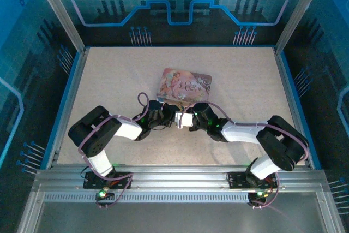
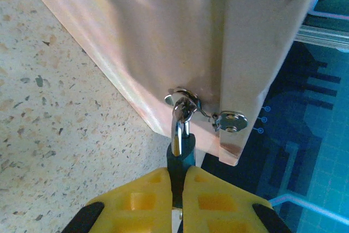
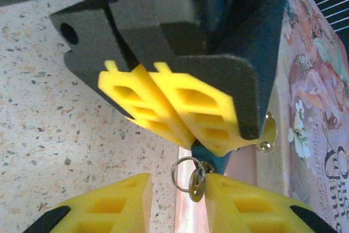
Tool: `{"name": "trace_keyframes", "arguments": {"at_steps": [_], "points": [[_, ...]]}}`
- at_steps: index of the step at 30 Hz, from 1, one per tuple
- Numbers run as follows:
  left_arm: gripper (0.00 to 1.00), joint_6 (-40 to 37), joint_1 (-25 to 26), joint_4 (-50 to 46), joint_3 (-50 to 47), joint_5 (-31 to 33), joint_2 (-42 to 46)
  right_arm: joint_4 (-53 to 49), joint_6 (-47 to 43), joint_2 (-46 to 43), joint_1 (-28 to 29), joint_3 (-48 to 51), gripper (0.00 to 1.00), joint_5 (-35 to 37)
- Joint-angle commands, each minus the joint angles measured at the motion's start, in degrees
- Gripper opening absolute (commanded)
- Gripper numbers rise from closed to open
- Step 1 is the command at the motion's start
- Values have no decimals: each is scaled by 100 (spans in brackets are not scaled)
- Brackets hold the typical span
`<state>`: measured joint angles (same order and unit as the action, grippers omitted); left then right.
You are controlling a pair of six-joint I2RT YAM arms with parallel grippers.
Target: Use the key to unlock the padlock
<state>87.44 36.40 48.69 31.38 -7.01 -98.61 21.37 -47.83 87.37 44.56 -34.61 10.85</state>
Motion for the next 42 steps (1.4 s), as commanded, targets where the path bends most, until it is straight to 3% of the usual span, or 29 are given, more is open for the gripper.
{"name": "trace_keyframes", "arguments": {"at_steps": [1, 11, 18, 32, 42], "points": [[10, 102, 24, 431, 158, 109, 44, 245, 38, 97, -70, -142, 30, 100], [10, 146, 26, 485, 168, 79, -16, 308, 131, 210, -87, -221, 18, 210], [10, 191, 24, 530, 172, 76, -64, 128, 494, 113, -84, -339, 0, 458], [10, 200, 25, 520, 193, 85, -80, -1187, 2922, -29, 163, -968, 0, 1168], [10, 160, 25, 504, 158, 85, -132, -425, 4255, 192, 302, -546, 0, 780]]}}
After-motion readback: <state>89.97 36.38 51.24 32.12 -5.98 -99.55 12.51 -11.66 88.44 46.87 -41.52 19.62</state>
